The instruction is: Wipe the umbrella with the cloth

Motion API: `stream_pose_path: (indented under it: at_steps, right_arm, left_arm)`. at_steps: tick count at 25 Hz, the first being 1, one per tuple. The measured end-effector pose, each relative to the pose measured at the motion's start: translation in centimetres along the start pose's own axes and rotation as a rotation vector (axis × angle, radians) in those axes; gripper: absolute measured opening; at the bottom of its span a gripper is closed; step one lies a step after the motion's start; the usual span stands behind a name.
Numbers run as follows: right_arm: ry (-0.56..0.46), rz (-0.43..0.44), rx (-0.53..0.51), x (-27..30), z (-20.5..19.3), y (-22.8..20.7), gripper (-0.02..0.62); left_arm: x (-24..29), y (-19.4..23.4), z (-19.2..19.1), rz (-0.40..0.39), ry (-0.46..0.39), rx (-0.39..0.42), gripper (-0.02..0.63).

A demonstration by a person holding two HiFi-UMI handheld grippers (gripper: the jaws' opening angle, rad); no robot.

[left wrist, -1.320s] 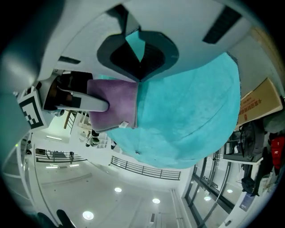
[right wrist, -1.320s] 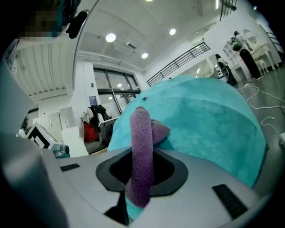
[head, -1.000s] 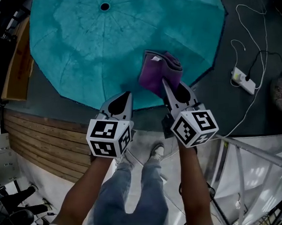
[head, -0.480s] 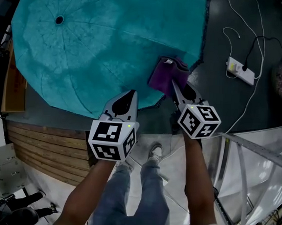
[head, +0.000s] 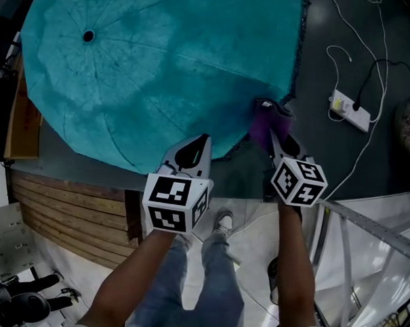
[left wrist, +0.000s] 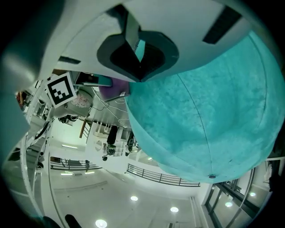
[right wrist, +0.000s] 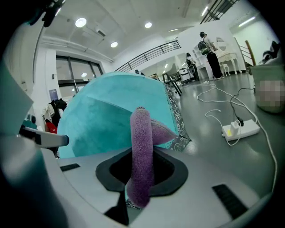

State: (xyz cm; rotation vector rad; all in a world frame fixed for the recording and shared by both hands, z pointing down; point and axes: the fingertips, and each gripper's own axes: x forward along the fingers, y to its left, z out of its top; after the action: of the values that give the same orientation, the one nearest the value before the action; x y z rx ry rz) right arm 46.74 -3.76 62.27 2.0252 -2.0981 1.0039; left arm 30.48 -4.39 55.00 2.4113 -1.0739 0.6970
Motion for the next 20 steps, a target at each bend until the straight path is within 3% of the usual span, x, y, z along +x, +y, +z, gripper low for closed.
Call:
stream_pose_path:
  at_steps: [8,20]
  right_arm:
    - [-0.057,0.076,-0.137,-5.7,7.6,11.0,0.077]
    - [-0.126,0.175,-0.231,-14.1,16.2,30.8,0.077]
  left_arm:
    - [-5.3,-0.8,4.6,-0.009,-0.024,-0.020,0.006]
    - [-20.7,3.5,14.6,0.039,-0.165,-0.062,0.006]
